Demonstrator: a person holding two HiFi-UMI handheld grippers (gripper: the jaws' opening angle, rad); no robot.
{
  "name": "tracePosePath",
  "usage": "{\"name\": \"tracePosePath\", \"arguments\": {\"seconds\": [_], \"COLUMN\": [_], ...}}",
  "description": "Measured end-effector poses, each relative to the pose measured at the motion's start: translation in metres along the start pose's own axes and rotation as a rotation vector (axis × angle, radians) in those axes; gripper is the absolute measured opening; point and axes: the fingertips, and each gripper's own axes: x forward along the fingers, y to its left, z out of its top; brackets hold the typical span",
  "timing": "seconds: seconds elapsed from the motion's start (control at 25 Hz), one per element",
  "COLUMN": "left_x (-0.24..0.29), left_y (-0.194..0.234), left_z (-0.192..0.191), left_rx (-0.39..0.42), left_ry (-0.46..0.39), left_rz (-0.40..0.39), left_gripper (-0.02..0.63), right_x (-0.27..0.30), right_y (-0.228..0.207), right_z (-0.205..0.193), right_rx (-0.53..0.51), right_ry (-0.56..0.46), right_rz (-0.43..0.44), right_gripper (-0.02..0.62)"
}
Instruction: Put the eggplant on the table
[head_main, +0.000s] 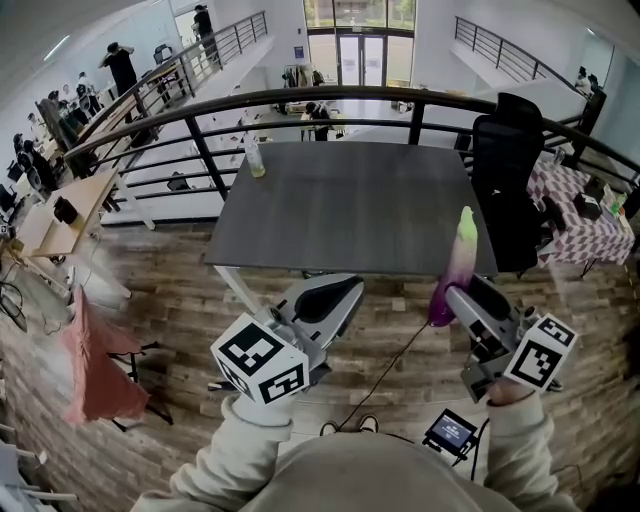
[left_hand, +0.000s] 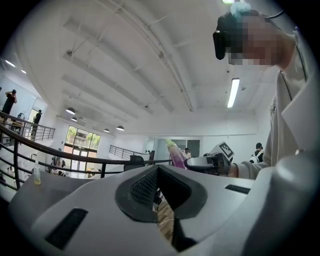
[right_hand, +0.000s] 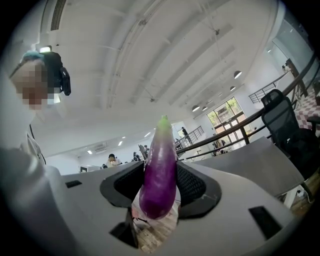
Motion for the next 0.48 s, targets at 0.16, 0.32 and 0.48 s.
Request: {"name": "tracePosePath", "arguments": {"seconds": [0.16, 0.32, 0.48], "left_x": [0.010, 0.023, 0.035], "left_y": [-0.003, -0.007, -0.014], "left_z": [0.001, 0.000, -0.012], "left_rx": [-0.003, -0.005, -0.014], "left_ry": [-0.006, 0.004, 0.031], "left_rz": [-0.001, -0.001, -0.003], "left_gripper": [-0.001, -0.001, -0.002], "right_x": [-0.007, -0.020, -0.034], "right_y": [-0.011, -0.024, -0.038], "right_z": [0.006, 0.011, 0.013], "right_rx": [0.025, 0.036, 0.038], "right_ry": [-0.014, -0.028, -0.043], "right_rz": [-0.005, -0.010, -0.012], "right_gripper": [0.210, 0.210, 0.210]}}
